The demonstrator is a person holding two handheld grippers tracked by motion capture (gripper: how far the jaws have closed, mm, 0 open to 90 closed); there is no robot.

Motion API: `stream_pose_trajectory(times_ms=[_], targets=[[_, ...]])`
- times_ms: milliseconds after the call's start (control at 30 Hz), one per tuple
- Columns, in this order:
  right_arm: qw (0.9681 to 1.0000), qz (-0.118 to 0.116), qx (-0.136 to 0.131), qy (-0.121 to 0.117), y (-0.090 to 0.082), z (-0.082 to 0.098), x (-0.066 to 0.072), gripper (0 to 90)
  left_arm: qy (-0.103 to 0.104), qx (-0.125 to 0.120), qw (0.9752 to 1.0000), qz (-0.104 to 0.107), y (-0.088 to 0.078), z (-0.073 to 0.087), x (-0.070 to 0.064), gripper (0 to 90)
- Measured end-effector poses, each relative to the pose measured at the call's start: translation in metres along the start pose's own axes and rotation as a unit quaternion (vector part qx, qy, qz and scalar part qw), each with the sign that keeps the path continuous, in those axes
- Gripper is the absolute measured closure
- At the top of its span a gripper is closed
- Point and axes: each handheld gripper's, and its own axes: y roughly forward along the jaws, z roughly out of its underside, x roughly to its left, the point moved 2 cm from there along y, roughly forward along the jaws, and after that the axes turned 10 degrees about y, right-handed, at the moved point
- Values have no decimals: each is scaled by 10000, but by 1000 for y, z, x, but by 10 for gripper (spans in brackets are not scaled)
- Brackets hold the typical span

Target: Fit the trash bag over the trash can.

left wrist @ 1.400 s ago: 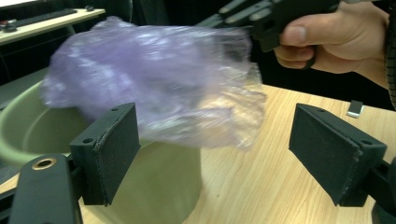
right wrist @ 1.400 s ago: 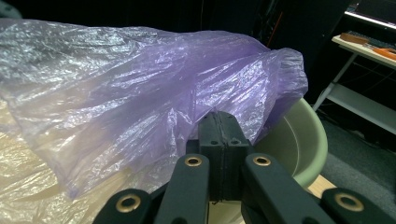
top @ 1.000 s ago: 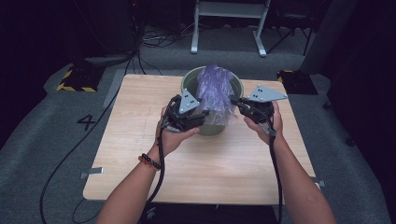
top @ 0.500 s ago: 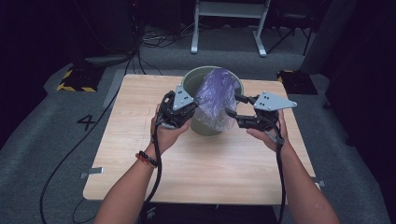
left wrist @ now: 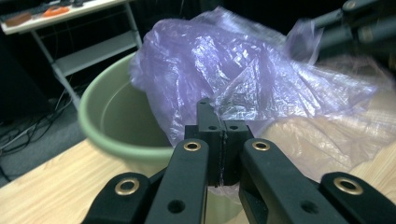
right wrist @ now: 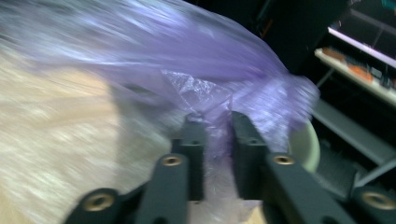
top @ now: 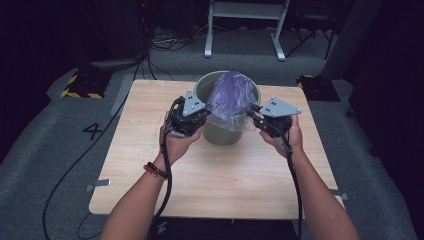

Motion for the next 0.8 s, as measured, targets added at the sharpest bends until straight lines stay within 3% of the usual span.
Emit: stream_pose_trajectory(times_ms=[33, 200, 300, 367, 500, 600, 667, 733, 800], targets=[[9999, 89, 12, 135, 1, 2, -7, 894, -64, 29, 10000, 14, -1, 4, 3, 898], [9963, 395, 38, 760, 1, 14, -37, 900, -350, 145, 9993, 22, -8, 24, 17, 898], [9925, 438, -20, 1140, -1, 21, -50, 900, -440, 202, 9988, 94, -10, 37, 20, 897], [9902, 286, -62, 1362, -3, 25, -54, 900, -431, 253, 9986, 142, -9, 44, 17, 896], [9927, 408, 23, 1138, -3, 31, -45, 900, -276, 325, 9990, 158, -6, 55, 6, 875], [9944, 304, 12, 1015, -5, 37, -39, 864, -295, 263, 9990, 198, -5, 61, 1, 883], [9956, 93, 20, 928, -6, 40, -35, 711, -243, 274, 9991, 201, -3, 63, -1, 886], [9969, 95, 6, 783, -8, 40, -30, 535, -191, 300, 9992, 185, -1, 64, -3, 888], [9983, -90, -93, 566, -11, 37, -22, 448, -116, 295, 9994, 163, 1, 62, -5, 889]])
